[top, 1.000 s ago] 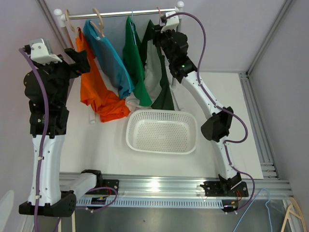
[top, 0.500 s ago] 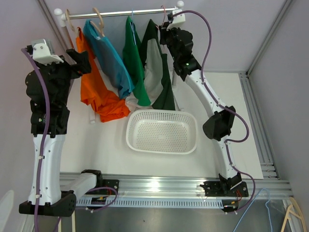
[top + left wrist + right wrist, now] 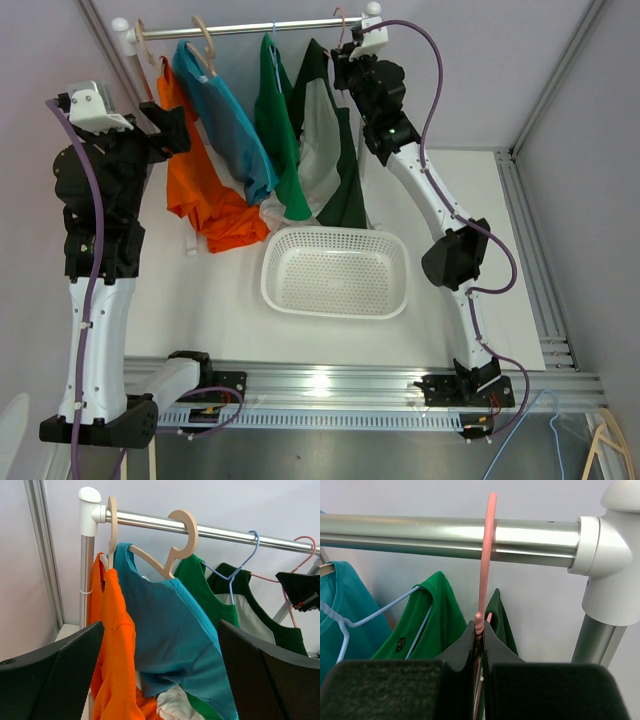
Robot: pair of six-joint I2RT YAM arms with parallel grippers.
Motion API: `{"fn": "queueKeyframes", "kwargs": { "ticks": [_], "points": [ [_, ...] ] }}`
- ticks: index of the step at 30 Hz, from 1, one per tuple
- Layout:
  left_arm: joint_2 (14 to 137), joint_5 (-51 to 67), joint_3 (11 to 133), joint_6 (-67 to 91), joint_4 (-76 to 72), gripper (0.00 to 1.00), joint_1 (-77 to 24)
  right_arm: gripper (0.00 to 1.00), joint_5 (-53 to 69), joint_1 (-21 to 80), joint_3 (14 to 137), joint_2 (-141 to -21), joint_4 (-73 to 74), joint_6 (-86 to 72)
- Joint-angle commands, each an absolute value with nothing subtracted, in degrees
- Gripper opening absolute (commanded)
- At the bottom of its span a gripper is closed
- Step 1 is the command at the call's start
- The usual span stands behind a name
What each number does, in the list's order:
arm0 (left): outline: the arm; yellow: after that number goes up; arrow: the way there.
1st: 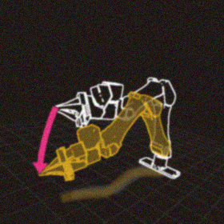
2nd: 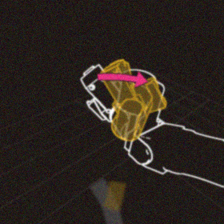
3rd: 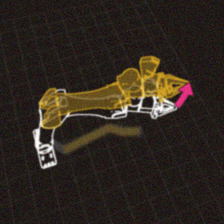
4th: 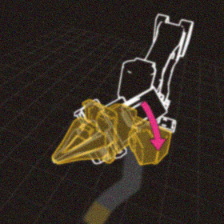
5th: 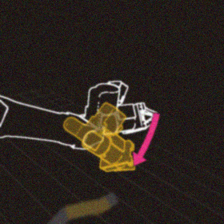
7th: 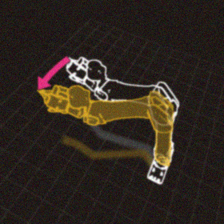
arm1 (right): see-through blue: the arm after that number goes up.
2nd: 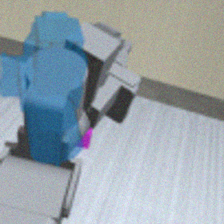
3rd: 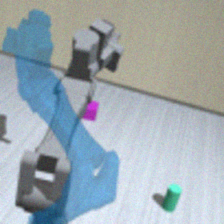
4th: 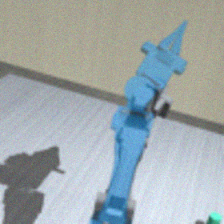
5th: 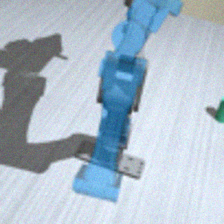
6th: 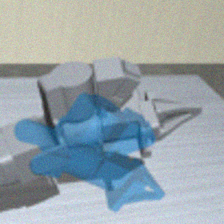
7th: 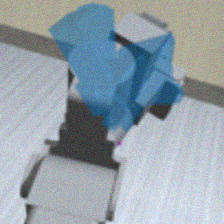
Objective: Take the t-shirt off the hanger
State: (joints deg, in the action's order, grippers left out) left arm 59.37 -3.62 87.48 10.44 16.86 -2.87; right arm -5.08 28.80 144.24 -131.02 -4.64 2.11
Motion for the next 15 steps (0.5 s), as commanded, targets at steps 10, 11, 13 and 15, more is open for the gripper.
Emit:
{"fn": "queueKeyframes", "kwargs": {
  "ticks": [10,11,13,15],
  "points": [
    [58.5,-0.4,86.1,10.1,13.5,1.00,-2.8,0.00,-1.8,29.1,144.2,-120.1,-10.9,5.2],
    [58.4,-0.4,86.1,10.2,13.4,1.00,-2.8,0.00,-1.6,29.2,143.6,-118.6,-10.6,5.9],
    [58.3,-0.4,86.0,10.3,13.4,0.99,-2.7,0.00,-2.1,29.5,140.3,-116.6,-10.6,6.2],
    [58.2,1.1,85.9,10.4,13.4,0.99,-2.7,0.00,-3.8,30.1,136.7,-112.8,-10.6,6.6]
  ]
}}
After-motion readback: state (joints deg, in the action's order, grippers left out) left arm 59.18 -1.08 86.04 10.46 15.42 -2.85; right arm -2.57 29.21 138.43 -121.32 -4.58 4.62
